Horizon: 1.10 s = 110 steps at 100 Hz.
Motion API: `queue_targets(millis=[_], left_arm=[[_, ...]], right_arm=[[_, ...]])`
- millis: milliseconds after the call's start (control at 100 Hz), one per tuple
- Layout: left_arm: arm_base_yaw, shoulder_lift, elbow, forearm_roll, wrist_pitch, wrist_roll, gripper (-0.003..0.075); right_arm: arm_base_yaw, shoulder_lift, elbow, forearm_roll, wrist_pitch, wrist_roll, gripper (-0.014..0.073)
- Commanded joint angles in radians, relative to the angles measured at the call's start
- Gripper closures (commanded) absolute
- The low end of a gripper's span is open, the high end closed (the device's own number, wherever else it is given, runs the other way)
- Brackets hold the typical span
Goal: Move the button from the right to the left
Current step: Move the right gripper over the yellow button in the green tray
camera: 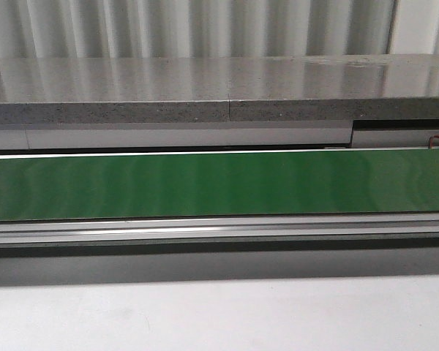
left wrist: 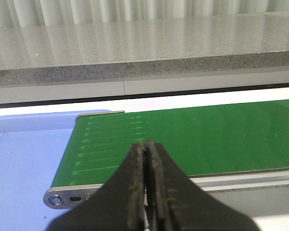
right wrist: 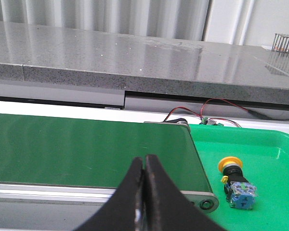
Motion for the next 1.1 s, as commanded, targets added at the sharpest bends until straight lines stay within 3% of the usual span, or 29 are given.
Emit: queue_targets(millis=[0,880,1090], left_arm=[[0.000,-0.032,0.038,-0.007,-0.075,-0.007,0.0741],[0.000,-0.032,0.038,-0.007,-0.075,-0.007,0.0741],[0.000,-0.032,0.038,-0.007,-0.075,-0.007,0.0741]], right_arm=[[-0.003,-0.019,-0.022,-0.007,-0.079,-0.002,0.0659],[-0.003,-0.019,-0.027,-0.016,-0.068,-0.002,0.0659],[-0.003,0.039,-0.173,-0.016,0.141,-0.002,0.0659]])
